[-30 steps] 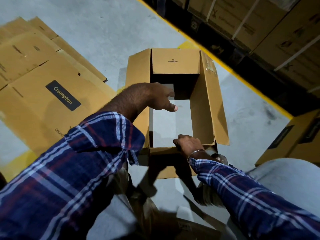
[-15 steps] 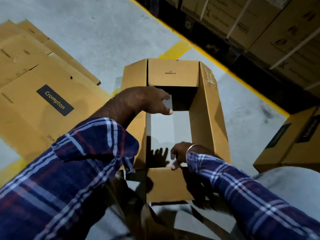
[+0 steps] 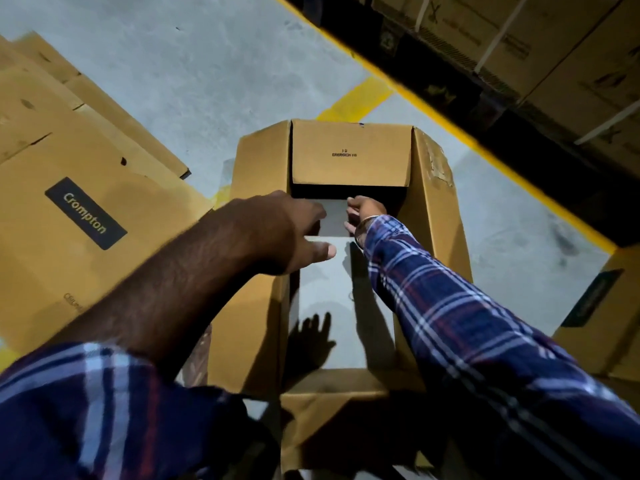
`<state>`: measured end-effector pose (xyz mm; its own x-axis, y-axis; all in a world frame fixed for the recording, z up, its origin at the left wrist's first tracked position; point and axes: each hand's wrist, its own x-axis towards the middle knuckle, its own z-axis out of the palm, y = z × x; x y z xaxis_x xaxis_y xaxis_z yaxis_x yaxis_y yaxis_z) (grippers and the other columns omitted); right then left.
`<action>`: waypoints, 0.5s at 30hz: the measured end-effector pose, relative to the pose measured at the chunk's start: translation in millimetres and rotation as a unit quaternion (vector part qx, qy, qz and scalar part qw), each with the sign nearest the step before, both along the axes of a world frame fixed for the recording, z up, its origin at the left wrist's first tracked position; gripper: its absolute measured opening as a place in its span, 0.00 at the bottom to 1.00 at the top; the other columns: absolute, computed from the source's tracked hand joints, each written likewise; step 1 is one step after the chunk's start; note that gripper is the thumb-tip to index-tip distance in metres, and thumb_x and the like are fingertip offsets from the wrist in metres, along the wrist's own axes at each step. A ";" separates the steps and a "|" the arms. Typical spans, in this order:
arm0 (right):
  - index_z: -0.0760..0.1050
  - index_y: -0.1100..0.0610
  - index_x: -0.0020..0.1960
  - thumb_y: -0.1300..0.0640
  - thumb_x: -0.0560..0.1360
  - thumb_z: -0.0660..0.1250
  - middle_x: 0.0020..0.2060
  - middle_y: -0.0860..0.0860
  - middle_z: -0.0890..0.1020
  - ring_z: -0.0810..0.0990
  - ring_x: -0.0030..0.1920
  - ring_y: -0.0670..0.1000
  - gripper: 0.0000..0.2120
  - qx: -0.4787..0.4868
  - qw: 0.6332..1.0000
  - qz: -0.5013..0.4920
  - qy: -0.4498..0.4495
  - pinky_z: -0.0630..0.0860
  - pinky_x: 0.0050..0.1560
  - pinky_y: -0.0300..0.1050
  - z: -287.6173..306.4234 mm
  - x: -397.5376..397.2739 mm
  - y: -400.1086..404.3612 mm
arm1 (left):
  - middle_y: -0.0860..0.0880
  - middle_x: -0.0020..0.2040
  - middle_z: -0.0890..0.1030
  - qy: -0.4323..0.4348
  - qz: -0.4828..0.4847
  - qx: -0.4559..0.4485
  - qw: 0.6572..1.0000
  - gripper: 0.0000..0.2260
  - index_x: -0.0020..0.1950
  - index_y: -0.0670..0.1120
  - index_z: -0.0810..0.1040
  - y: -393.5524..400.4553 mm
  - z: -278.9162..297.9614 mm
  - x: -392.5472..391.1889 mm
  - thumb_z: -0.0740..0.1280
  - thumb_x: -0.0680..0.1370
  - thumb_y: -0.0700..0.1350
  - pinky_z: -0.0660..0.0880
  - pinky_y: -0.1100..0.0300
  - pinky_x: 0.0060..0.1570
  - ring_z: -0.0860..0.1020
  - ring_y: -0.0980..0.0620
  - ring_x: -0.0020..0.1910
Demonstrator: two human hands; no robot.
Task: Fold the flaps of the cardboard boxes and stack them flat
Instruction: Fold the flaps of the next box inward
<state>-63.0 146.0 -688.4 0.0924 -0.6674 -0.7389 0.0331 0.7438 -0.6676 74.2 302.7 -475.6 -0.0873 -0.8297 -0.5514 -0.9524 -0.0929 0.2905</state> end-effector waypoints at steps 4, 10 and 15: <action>0.78 0.58 0.50 0.62 0.79 0.66 0.56 0.55 0.83 0.81 0.59 0.51 0.02 -0.021 0.999 -0.033 -0.017 0.75 0.64 0.55 -1.7 16.7 -15.3 | 0.47 0.72 0.75 0.001 0.014 -0.013 1.000 0.28 0.81 0.56 0.63 -5.9 -0.2 -0.6 0.60 0.82 0.63 0.75 0.45 0.64 0.74 0.45 0.69; 0.78 0.60 0.54 0.63 0.71 0.67 0.40 0.52 0.80 0.79 0.39 0.47 0.11 -0.216 0.964 -0.152 -0.012 0.74 0.35 0.38 13.4 22.9 -28.0 | 0.47 0.76 0.70 -0.028 -0.010 -0.027 0.999 0.28 0.80 0.59 0.61 -7.2 -0.2 -7.8 0.57 0.82 0.65 0.74 0.45 0.65 0.72 0.45 0.72; 0.75 0.63 0.69 0.65 0.72 0.66 0.65 0.57 0.76 0.75 0.64 0.53 0.25 -0.493 0.838 0.031 0.231 0.71 0.65 0.36 41.3 34.1 -71.4 | 0.47 0.65 0.77 -0.040 -0.005 -0.045 0.998 0.25 0.76 0.58 0.65 -4.3 5.5 -2.2 0.57 0.82 0.66 0.77 0.47 0.58 0.77 0.44 0.63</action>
<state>-28.9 74.6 -647.1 0.0049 -0.9793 0.2022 -0.4159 -0.1859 -0.8902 72.0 298.4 -470.1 -0.0541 -0.8754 -0.4803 -0.9734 -0.0611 0.2210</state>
